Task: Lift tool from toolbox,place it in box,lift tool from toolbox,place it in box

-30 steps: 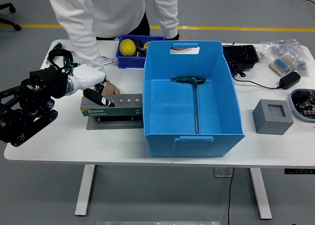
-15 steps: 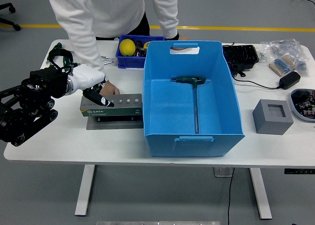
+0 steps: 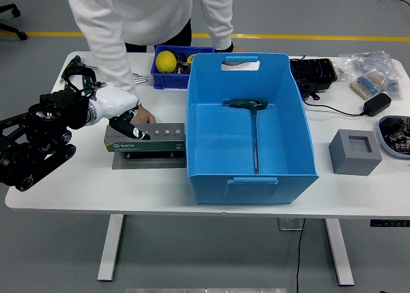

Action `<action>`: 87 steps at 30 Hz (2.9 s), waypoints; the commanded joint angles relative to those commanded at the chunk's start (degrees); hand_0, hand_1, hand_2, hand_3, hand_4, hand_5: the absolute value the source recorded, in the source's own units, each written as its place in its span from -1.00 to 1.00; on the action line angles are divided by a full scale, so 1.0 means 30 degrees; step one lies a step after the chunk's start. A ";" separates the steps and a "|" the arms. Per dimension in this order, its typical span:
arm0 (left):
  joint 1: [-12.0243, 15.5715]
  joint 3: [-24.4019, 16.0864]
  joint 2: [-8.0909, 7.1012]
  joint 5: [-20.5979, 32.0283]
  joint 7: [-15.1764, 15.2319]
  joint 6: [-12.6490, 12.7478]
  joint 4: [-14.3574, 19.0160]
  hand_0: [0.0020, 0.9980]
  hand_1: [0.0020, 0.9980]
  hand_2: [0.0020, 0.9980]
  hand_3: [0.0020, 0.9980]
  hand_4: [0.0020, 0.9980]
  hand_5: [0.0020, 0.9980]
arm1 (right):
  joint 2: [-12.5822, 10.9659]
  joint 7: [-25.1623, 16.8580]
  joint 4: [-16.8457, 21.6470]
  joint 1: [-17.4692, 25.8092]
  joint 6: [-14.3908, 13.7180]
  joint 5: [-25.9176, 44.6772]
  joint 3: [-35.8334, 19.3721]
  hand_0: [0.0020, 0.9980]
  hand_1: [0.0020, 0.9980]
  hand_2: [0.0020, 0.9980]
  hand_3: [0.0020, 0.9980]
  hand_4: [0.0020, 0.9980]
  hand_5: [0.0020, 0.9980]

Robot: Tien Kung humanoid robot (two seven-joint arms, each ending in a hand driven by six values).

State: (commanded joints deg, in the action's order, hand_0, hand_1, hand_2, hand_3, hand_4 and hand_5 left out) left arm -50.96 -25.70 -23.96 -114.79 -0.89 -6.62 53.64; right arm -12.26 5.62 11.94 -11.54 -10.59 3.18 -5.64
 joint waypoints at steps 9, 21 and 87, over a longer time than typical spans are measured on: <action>0.0081 0.0058 0.0034 -0.0251 0.0820 0.1635 -0.0678 -0.56 -0.84 -0.81 -0.84 0.81 0.19 | 0.0033 0.0018 -0.0004 0.0049 -0.0019 -0.0072 -0.0063 0.40 0.41 0.51 0.21 0.68 0.45; 0.0232 -0.0191 -0.0037 -0.0309 0.1902 0.4107 -0.0858 -0.74 -1.00 -0.91 -0.90 0.79 -0.09 | 0.0087 0.0060 0.0002 0.0109 -0.0038 -0.0227 -0.0163 0.40 0.41 0.52 0.21 0.68 0.45; 0.1942 -0.2975 0.4416 0.2808 0.1952 0.5820 0.5826 -0.64 -0.90 -0.81 -0.71 0.51 0.01 | -0.0059 0.0035 0.0040 -0.0209 -0.0033 -0.0451 -0.0119 0.40 0.41 0.51 0.22 0.68 0.45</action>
State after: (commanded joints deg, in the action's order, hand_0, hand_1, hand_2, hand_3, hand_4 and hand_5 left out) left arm -45.13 -34.63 -10.71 -106.36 4.97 10.84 71.12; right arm -12.43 5.72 12.06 -12.16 -10.69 1.83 -5.99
